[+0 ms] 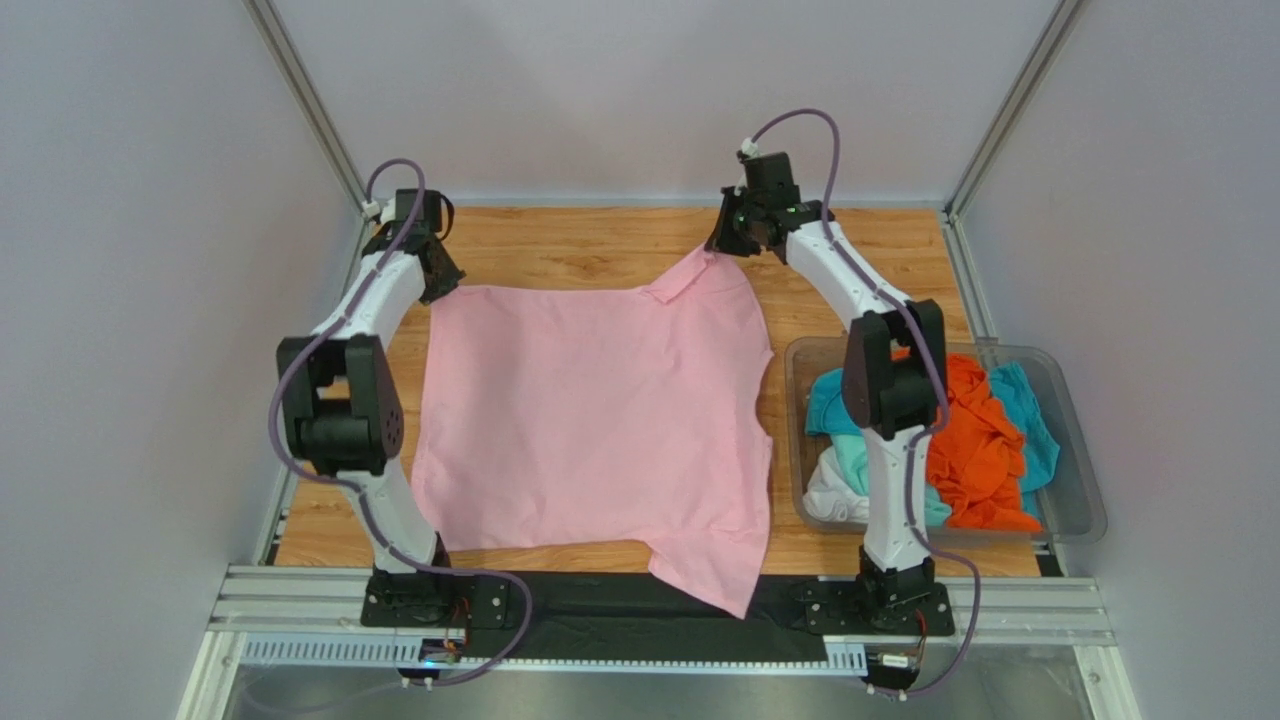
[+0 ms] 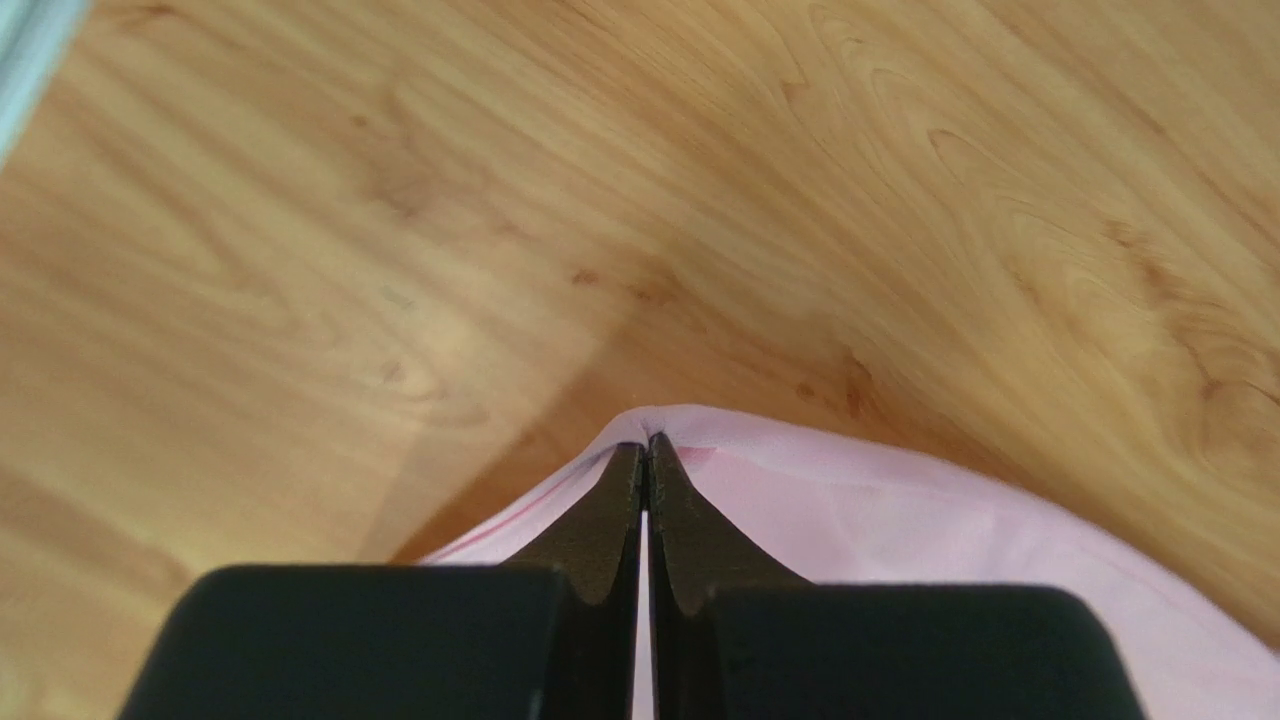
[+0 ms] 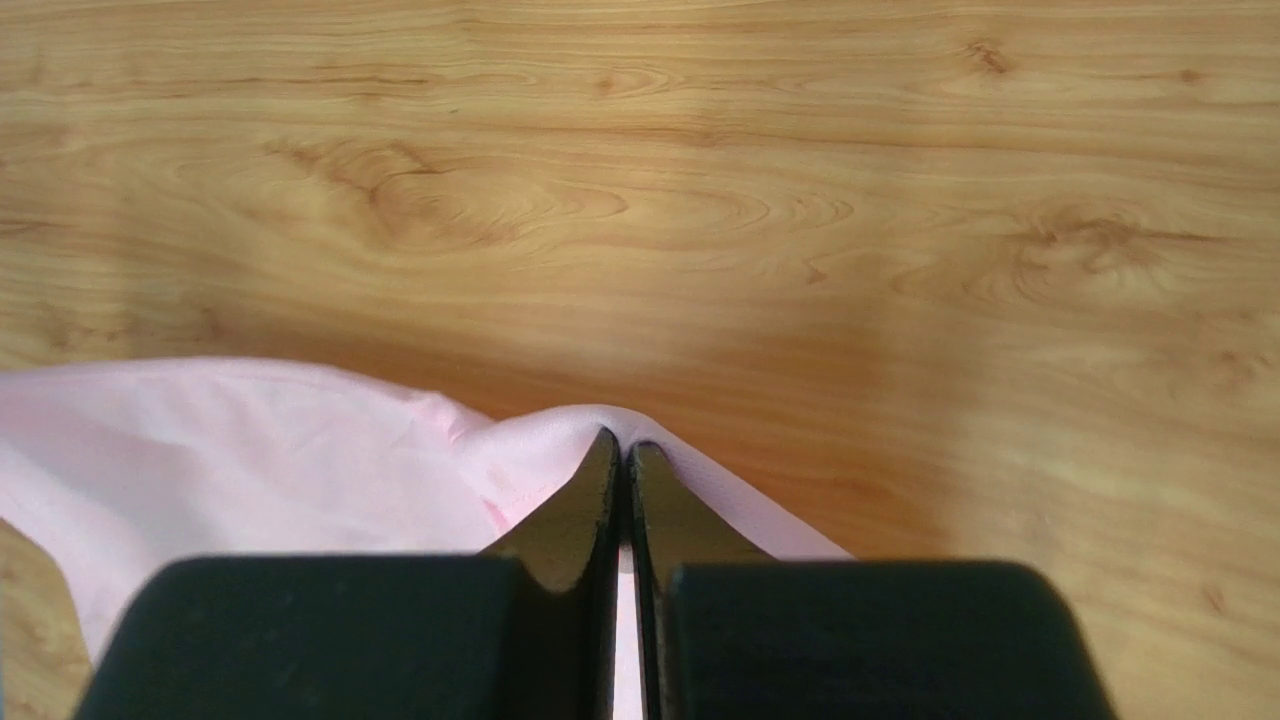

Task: Fold and stack the t-shirts
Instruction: Flatten the tshirt out

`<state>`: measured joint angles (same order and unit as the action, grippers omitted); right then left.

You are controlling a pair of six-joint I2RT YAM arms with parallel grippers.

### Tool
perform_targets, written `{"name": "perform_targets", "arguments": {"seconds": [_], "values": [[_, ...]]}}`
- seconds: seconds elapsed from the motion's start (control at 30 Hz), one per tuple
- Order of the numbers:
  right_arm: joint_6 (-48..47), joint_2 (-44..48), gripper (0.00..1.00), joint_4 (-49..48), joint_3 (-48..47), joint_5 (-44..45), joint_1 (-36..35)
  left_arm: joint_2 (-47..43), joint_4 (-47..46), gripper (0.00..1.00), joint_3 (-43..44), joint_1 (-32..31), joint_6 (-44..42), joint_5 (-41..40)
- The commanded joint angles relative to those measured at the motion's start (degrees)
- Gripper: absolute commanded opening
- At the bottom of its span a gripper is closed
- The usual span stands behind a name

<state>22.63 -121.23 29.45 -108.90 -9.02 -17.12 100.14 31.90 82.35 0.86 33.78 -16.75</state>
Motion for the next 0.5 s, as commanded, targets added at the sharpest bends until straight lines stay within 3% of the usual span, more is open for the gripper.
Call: {"name": "perform_targets", "arguments": {"seconds": [0.0,0.2,0.47], "values": [[-0.22,-7.16,0.00,-4.05,-9.20,-3.37,0.60,11.26,-5.10,0.00,7.90,1.86,-2.66,5.33],[-0.13,-15.26,0.00,-3.79,-14.32,-3.47,0.95,20.88,-4.30,0.00,16.00,4.23,-3.72,8.48],[1.01,-8.33,0.00,-3.61,-4.77,-4.08,0.78,16.68,-6.41,0.00,10.92,4.94,-3.19,10.86]]}}
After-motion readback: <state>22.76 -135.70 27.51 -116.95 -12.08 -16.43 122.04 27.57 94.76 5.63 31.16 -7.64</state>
